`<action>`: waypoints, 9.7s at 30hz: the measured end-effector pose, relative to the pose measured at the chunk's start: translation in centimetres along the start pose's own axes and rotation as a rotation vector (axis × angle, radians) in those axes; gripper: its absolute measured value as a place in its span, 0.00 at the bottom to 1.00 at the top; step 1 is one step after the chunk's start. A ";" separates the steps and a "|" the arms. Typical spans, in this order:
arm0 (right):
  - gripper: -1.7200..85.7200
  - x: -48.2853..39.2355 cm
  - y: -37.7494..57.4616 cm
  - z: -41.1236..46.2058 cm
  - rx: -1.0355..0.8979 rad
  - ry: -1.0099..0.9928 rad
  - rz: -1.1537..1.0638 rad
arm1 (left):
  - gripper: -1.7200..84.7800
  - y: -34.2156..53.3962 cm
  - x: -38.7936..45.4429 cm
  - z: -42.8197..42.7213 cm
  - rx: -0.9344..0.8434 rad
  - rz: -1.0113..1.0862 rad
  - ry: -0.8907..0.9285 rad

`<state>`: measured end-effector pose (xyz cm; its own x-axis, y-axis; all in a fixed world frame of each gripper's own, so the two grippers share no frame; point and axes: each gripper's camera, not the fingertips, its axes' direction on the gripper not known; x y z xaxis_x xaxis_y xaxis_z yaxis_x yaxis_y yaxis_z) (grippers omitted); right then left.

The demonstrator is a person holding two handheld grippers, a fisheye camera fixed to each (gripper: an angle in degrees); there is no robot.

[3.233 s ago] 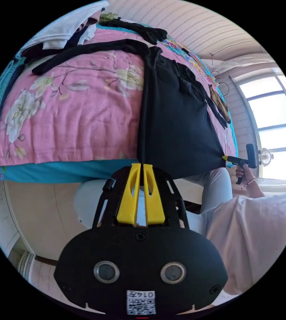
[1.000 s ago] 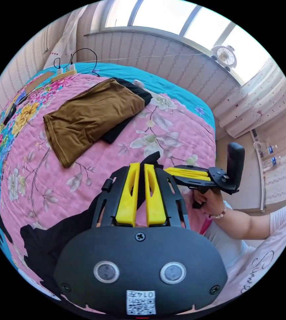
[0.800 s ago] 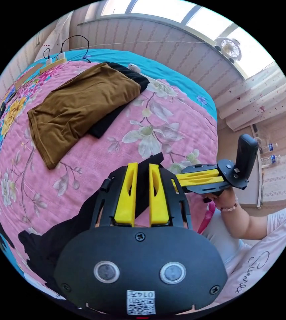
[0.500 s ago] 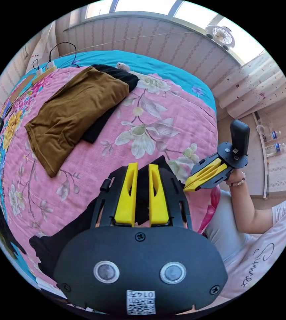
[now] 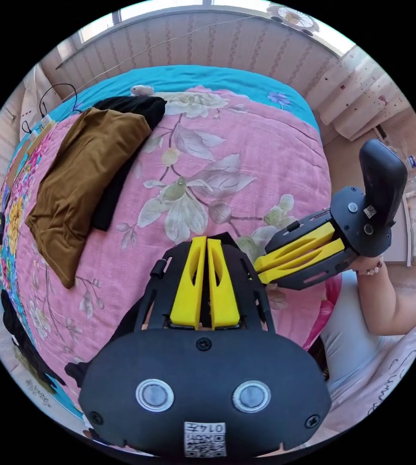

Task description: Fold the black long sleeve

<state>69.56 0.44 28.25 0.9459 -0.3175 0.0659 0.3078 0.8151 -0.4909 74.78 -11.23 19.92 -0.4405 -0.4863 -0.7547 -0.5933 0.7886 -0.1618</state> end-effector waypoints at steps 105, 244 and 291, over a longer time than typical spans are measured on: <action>0.03 5.3 1.7 -4.3 0.166 0.103 0.194 | 0.01 20.2 5.6 -4.4 0.233 -0.065 0.021; 0.09 -12.4 5.8 -5.8 0.683 -0.049 0.327 | 0.03 45.1 17.1 -42.4 0.258 -0.286 -0.025; 0.07 -112.3 -25.4 62.9 -0.288 0.089 -0.952 | 0.01 122.5 -4.7 -86.5 0.442 -1.468 -0.141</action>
<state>-38.09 45.93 87.93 0.3034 -0.8221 0.4818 0.8858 0.0571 -0.4605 -54.17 55.10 58.64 0.4144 -0.8910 0.1856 -0.1812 -0.2806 -0.9426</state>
